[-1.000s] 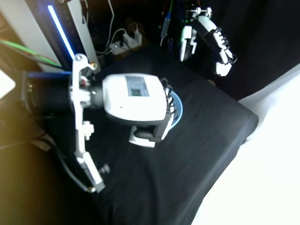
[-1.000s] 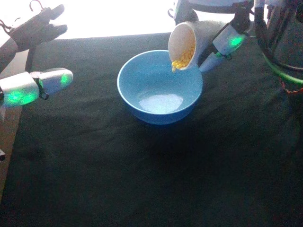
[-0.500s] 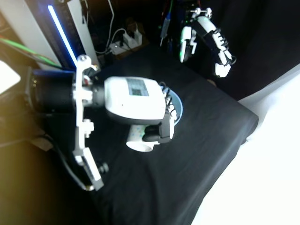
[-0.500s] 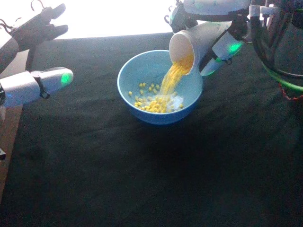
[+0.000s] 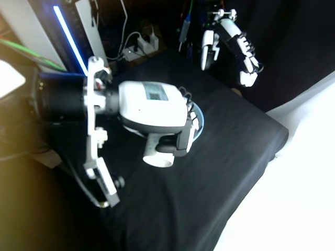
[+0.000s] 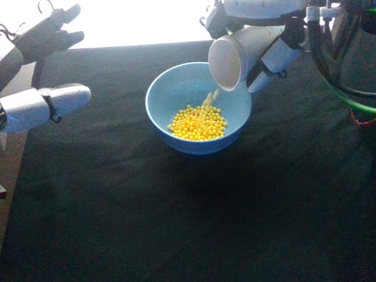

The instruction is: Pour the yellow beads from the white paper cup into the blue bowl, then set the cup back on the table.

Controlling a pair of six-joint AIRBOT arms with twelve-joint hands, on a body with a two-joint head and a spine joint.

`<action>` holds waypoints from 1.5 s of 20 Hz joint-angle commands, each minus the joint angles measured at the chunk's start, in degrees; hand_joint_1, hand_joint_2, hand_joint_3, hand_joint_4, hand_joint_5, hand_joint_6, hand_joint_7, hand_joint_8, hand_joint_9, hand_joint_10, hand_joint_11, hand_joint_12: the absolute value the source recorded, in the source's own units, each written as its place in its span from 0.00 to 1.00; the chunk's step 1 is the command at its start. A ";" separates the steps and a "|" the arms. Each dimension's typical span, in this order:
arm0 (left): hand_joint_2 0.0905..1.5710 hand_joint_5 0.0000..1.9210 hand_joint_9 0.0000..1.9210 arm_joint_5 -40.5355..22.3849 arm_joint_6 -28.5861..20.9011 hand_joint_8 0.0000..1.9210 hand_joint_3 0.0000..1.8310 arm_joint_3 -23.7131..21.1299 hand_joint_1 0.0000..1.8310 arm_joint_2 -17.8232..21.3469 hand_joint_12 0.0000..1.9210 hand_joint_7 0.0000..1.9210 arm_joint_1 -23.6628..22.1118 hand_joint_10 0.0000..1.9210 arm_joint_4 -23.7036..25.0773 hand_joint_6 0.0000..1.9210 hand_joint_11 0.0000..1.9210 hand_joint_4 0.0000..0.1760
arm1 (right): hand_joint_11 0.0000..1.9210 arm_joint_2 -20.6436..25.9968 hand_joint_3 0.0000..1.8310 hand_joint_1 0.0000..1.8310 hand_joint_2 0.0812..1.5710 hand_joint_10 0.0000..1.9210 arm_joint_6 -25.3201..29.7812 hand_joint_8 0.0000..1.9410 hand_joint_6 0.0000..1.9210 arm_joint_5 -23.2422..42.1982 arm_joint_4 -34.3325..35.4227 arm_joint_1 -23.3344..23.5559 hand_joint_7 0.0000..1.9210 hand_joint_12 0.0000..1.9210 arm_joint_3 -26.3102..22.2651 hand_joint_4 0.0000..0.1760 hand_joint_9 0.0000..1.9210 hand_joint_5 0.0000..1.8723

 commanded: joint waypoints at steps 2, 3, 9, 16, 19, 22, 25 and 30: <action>0.71 0.06 0.18 -7.08 -0.57 0.00 0.00 0.37 0.46 -0.01 0.42 0.20 -0.77 0.00 -0.28 0.00 0.00 0.33 | 0.73 0.05 0.00 0.64 0.70 1.00 -0.17 1.00 0.55 0.96 1.82 1.27 0.56 1.00 -0.18 0.00 0.66 0.51; 0.71 0.06 0.18 -7.04 -0.57 0.00 0.00 0.38 0.46 -0.03 0.42 0.20 -0.80 0.00 -0.27 0.00 0.00 0.37 | 0.73 0.05 0.00 0.64 0.71 1.00 -0.17 1.00 0.56 0.93 1.76 1.28 0.55 1.00 -0.19 0.00 0.66 0.50; 0.71 0.05 0.19 -7.18 -0.62 0.00 0.00 0.40 0.46 -0.48 0.42 0.21 -0.82 0.00 -0.35 0.00 0.00 0.28 | 0.55 2.34 0.00 0.64 0.69 1.00 -0.17 0.98 0.49 0.29 5.24 1.28 0.46 1.00 -0.52 0.00 0.51 0.54; 0.70 0.06 0.18 -7.68 -1.18 0.00 0.00 0.20 0.45 -0.58 0.38 0.21 -0.81 0.00 -0.69 0.00 0.00 0.34 | 0.50 6.88 0.00 0.69 0.69 0.72 -0.21 0.58 0.40 4.00 23.31 0.80 0.55 0.92 0.97 0.00 0.56 0.52; 0.71 0.06 0.18 -7.82 -1.28 0.00 0.00 0.10 0.45 -0.59 0.41 0.21 -0.79 0.00 -0.73 0.00 0.00 0.32 | 0.14 8.13 0.00 0.69 0.67 0.58 -6.10 0.52 0.42 7.69 36.64 -1.79 0.57 0.97 1.54 0.00 0.41 0.54; 0.72 0.05 0.19 -7.87 -1.36 0.00 0.00 0.04 0.44 -0.59 0.41 0.21 -0.77 0.00 -0.77 0.00 0.00 0.20 | 0.33 9.60 0.00 0.68 0.67 0.57 -10.15 0.50 0.41 12.40 48.89 -5.77 0.56 0.83 1.82 0.00 0.47 0.56; 0.72 0.05 0.19 -7.96 -1.56 0.00 0.00 0.00 0.45 -0.59 0.42 0.21 -0.70 0.00 -0.84 0.00 0.00 0.19 | 0.31 9.92 0.00 0.68 0.66 0.49 -11.31 0.44 0.44 19.04 60.52 -11.07 0.56 0.78 3.32 0.14 0.45 0.57; 0.72 0.06 0.20 -7.91 -1.60 0.00 0.00 -0.04 0.45 -0.61 0.44 0.21 -0.61 0.00 -0.87 0.00 0.00 0.19 | 0.23 9.26 0.00 0.67 0.67 0.52 -11.34 0.51 0.41 29.36 80.80 -22.89 0.54 0.83 5.62 0.05 0.42 0.57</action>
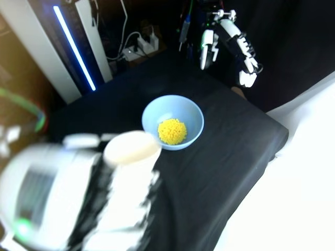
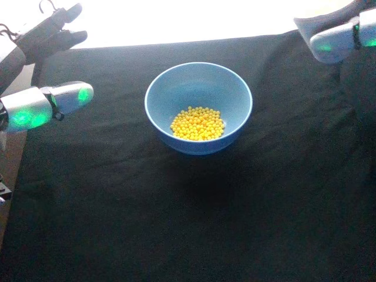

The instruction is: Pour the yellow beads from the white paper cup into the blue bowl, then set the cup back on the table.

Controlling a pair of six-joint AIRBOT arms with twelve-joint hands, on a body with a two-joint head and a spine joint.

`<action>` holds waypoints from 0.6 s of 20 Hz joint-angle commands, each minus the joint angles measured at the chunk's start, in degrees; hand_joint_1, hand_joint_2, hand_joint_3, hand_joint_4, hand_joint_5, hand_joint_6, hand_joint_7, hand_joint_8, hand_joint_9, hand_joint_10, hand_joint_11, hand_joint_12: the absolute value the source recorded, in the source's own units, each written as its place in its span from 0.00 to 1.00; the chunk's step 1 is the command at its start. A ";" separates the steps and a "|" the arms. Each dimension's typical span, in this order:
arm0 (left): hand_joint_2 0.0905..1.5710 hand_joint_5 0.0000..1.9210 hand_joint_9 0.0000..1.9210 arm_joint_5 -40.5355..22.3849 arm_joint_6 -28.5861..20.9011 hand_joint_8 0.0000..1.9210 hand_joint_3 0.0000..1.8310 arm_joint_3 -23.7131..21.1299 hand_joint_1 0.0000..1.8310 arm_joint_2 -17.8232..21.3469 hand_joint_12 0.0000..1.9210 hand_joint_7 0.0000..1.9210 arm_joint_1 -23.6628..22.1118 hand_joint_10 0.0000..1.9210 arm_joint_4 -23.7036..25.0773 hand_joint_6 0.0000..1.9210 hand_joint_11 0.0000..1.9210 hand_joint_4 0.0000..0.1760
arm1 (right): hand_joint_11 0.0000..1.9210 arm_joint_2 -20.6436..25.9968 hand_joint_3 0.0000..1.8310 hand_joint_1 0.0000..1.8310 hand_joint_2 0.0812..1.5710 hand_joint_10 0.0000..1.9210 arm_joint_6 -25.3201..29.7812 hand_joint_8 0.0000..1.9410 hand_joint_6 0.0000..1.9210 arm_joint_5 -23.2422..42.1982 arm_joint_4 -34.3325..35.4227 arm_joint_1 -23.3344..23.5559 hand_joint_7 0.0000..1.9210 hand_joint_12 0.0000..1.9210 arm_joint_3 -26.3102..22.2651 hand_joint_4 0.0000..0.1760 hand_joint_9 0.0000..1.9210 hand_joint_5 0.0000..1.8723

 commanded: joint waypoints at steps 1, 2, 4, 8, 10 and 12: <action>0.72 0.06 0.20 -7.46 -0.55 0.00 0.00 -0.01 0.44 -0.18 0.44 0.21 -0.52 0.00 -0.66 0.00 0.00 0.20 | 0.27 -0.28 0.00 0.67 0.67 0.42 0.36 0.47 0.45 9.82 4.24 -0.29 0.56 0.76 0.35 0.03 0.47 0.54; 0.73 0.05 0.20 -7.46 -0.58 0.00 0.00 -0.04 0.43 -0.18 0.43 0.21 -0.49 0.00 -0.67 0.00 0.00 0.18 | 0.27 -0.70 0.00 0.68 0.67 0.40 0.36 0.46 0.43 11.40 7.21 -2.06 0.57 0.75 0.60 0.00 0.49 0.55; 0.72 0.06 0.20 -7.51 -0.62 0.00 0.00 -0.07 0.42 -0.18 0.43 0.21 -0.46 0.00 -0.69 0.00 0.00 0.16 | 0.27 -1.64 0.00 0.67 0.67 0.32 0.36 0.41 0.49 13.71 11.15 -4.53 0.58 0.71 1.06 0.11 0.51 0.53; 0.72 0.06 0.19 -7.81 -0.69 0.00 0.00 -0.16 0.42 -0.19 0.42 0.21 -0.43 0.00 -0.75 0.00 0.00 0.18 | 0.18 -3.67 0.00 0.67 0.70 0.58 0.36 0.65 0.40 17.21 16.29 -6.59 0.46 0.87 1.46 0.00 0.35 0.56; 0.72 0.05 0.19 -7.94 -0.75 0.00 0.00 -0.17 0.41 -0.22 0.42 0.21 -0.40 0.00 -0.77 0.00 0.00 0.10 | 0.16 -5.32 0.00 0.67 0.70 0.62 0.40 0.64 0.37 18.79 18.42 -6.84 0.47 0.90 2.19 0.00 0.34 0.58; 0.72 0.06 0.19 -7.99 -0.77 0.00 0.00 -0.16 0.42 -0.29 0.43 0.21 -0.38 0.00 -0.76 0.00 0.00 0.02 | 0.31 -6.63 0.00 0.67 0.67 0.30 0.43 0.42 0.48 19.23 19.37 -6.97 0.56 0.64 2.76 0.09 0.51 0.55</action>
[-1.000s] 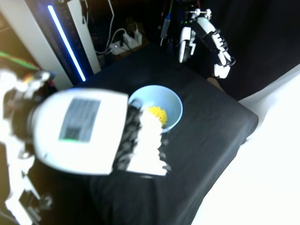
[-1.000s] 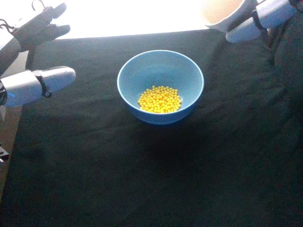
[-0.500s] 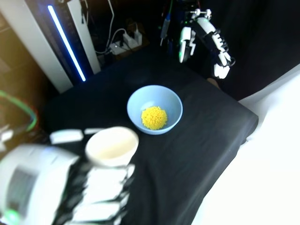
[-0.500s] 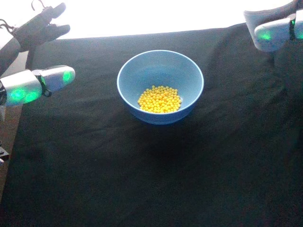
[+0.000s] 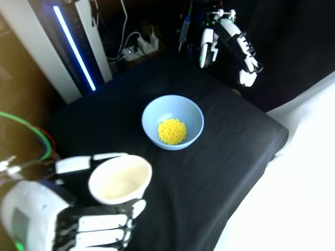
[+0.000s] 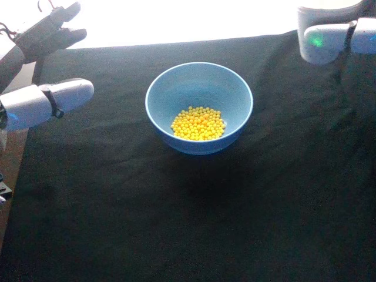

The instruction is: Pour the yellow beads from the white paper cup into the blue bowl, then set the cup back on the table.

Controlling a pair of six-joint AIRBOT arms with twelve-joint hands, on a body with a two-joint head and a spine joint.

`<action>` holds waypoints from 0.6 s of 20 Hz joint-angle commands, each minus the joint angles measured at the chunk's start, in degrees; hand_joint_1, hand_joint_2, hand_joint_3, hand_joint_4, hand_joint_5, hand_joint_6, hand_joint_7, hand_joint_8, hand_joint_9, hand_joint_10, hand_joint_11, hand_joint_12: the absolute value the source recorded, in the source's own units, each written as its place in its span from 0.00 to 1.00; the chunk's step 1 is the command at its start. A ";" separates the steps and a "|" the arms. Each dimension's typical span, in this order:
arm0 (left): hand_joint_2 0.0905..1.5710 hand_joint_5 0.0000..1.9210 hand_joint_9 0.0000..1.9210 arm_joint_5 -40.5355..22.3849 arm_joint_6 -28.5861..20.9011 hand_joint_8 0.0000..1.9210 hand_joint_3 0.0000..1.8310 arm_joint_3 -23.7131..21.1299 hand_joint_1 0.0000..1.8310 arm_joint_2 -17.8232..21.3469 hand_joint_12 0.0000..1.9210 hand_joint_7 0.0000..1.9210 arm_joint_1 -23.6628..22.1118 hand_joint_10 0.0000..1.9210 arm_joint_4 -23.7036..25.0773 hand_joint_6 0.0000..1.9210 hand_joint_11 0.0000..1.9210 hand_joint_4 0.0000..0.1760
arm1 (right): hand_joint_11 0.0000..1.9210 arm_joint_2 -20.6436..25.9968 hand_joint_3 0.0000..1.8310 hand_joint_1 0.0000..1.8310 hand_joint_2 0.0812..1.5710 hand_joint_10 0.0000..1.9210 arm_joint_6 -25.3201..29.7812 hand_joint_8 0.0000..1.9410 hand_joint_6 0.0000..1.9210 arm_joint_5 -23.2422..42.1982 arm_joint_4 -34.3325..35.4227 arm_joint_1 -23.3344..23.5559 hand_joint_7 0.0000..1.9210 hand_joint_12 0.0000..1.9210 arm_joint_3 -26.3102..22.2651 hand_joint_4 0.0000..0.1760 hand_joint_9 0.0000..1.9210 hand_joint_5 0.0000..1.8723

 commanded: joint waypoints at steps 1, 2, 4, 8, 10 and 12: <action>0.72 0.05 0.18 -7.32 -0.61 0.00 0.00 -0.03 0.41 -0.29 0.43 0.21 -0.38 0.00 -0.58 0.00 0.00 0.01 | 0.36 -0.26 0.00 0.68 0.67 0.16 0.58 0.32 0.52 7.61 1.76 0.14 0.61 0.51 0.58 0.00 0.57 0.53; 0.72 0.05 0.18 -7.36 -0.61 0.00 0.00 -0.02 0.41 -0.30 0.43 0.21 -0.38 0.00 -0.58 0.00 0.00 0.01 | 0.36 -0.56 0.00 0.68 0.67 0.16 0.58 0.32 0.52 7.65 2.14 -0.03 0.61 0.51 0.72 0.00 0.57 0.53; 0.71 0.06 0.19 -7.29 -0.62 0.00 0.00 0.00 0.41 -0.37 0.44 0.21 -0.38 0.00 -0.57 0.00 0.00 0.00 | 0.34 -2.38 0.00 0.68 0.65 0.04 1.00 0.23 0.51 7.80 4.08 -1.60 0.66 0.50 1.86 0.00 0.63 0.55; 0.71 0.06 0.20 -7.21 -0.63 0.00 0.00 0.03 0.41 -0.41 0.45 0.22 -0.39 0.00 -0.51 0.00 0.00 0.07 | 0.39 -5.41 0.00 0.69 0.64 0.01 4.16 0.16 0.48 7.76 6.37 -4.30 0.71 0.49 4.52 0.00 0.68 0.54; 0.71 0.06 0.20 -7.16 -0.63 0.00 0.00 0.07 0.40 -0.48 0.46 0.21 -0.40 0.00 -0.44 0.00 0.00 0.09 | 0.40 -5.71 0.00 0.69 0.65 0.01 4.48 0.28 0.45 7.16 6.49 -4.72 0.66 0.55 4.87 0.00 0.69 0.55; 0.71 0.06 0.20 -7.02 -0.63 0.00 0.00 0.15 0.39 -0.62 0.46 0.21 -0.40 0.00 -0.41 0.00 0.00 0.12 | 0.42 -5.67 0.00 0.69 0.65 0.00 4.48 0.26 0.49 5.92 5.37 -4.83 0.66 0.48 5.17 0.00 0.69 0.54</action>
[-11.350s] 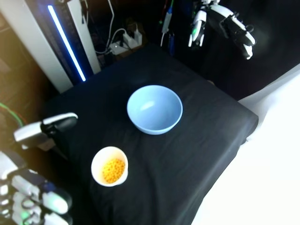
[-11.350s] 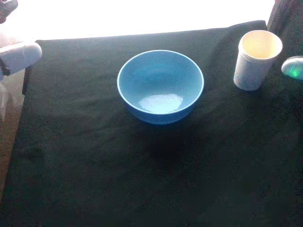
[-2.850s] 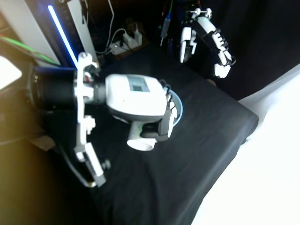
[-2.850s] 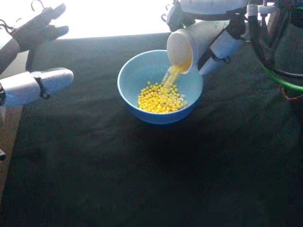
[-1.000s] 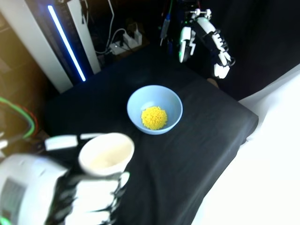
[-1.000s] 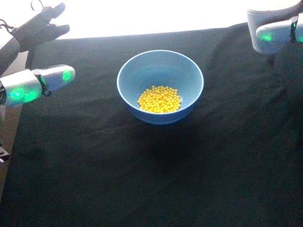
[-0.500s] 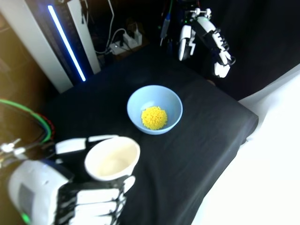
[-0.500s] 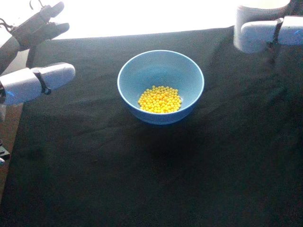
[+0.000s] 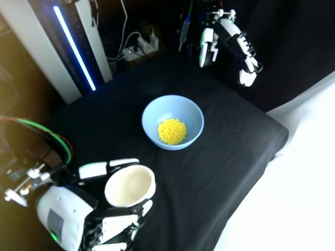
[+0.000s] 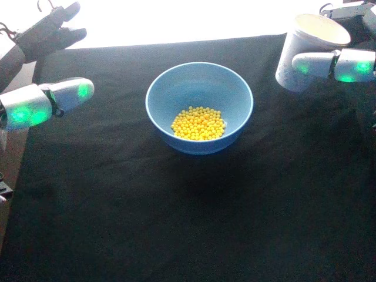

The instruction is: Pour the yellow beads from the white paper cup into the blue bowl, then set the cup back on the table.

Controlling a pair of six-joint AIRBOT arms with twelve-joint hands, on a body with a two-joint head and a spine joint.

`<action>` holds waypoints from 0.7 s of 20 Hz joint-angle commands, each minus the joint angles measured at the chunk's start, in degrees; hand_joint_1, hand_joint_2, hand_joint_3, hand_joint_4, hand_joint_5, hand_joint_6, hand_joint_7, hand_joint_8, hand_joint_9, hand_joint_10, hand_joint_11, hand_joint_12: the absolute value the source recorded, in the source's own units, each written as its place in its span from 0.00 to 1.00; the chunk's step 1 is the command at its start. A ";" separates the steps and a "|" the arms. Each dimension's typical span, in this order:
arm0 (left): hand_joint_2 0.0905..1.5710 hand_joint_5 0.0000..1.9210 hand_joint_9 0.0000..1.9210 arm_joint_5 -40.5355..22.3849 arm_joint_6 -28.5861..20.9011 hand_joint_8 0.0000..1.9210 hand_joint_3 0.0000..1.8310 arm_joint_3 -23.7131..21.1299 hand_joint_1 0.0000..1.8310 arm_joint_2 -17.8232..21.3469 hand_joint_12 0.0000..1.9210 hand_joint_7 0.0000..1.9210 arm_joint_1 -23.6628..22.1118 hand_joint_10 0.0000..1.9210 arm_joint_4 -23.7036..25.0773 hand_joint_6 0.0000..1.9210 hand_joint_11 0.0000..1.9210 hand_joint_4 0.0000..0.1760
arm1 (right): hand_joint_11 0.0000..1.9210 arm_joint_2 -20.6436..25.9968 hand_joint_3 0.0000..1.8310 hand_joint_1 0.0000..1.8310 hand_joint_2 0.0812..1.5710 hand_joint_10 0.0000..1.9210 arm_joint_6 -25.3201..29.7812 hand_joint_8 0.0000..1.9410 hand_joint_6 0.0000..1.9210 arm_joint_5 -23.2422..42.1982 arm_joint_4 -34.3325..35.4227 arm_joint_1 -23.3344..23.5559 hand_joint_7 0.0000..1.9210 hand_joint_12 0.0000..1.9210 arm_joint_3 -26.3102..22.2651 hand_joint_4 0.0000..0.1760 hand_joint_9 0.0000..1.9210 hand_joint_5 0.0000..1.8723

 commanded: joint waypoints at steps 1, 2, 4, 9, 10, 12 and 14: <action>0.71 0.06 0.20 -6.86 -0.64 0.00 0.00 0.23 0.40 -0.64 0.46 0.22 -0.41 0.00 -0.49 0.00 0.00 0.10 | 0.42 0.17 0.00 0.69 0.65 0.00 1.00 0.27 0.46 5.82 0.21 0.20 0.66 0.47 0.61 0.00 0.68 0.55; 0.71 0.06 0.20 -6.77 -0.65 0.00 0.00 0.32 0.40 -0.79 0.46 0.22 -0.41 0.00 -0.47 0.00 0.00 0.07 | 0.37 0.17 0.00 0.68 0.64 0.00 1.09 0.35 0.39 5.64 -0.29 0.21 0.62 0.53 0.70 0.05 0.67 0.59; 0.71 0.06 0.20 -6.58 -0.75 0.00 0.00 0.44 0.40 -0.95 0.45 0.21 -0.42 0.00 -0.37 0.00 0.00 0.13 | 0.38 0.16 0.00 0.69 0.64 0.01 1.51 0.30 0.39 4.30 -2.48 0.21 0.64 0.55 1.21 0.14 0.67 0.60; 0.71 0.07 0.20 -6.44 -0.84 0.00 0.00 0.58 0.41 -1.24 0.45 0.21 -0.42 0.00 -0.33 0.00 0.00 0.06 | 0.31 0.15 0.00 0.70 0.66 0.67 1.55 0.62 0.11 0.90 -6.40 0.22 0.52 0.93 2.03 0.00 0.45 0.69; 0.71 0.07 0.20 -6.39 -0.84 0.00 0.00 0.58 0.41 -1.25 0.44 0.21 -0.42 0.00 -0.32 0.00 0.00 0.08 | 0.36 0.15 0.00 0.70 0.65 0.69 1.55 0.57 0.12 0.53 -6.91 0.22 0.56 0.92 2.05 0.00 0.47 0.68; 0.71 0.06 0.20 -6.38 -0.86 0.00 0.00 0.58 0.41 -1.29 0.43 0.21 -0.42 0.00 -0.31 0.00 0.00 0.06 | 0.40 0.15 0.00 0.70 0.66 0.70 1.55 0.59 0.14 -0.23 -7.78 0.22 0.55 0.89 2.08 0.00 0.48 0.66; 0.71 0.06 0.19 -6.45 -0.95 0.00 0.00 0.58 0.40 -1.30 0.43 0.21 -0.42 0.00 -0.31 0.00 0.00 0.12 | 0.40 0.15 0.00 0.70 0.67 0.74 1.55 0.64 0.13 -0.57 -8.20 0.22 0.52 0.88 2.03 0.00 0.46 0.66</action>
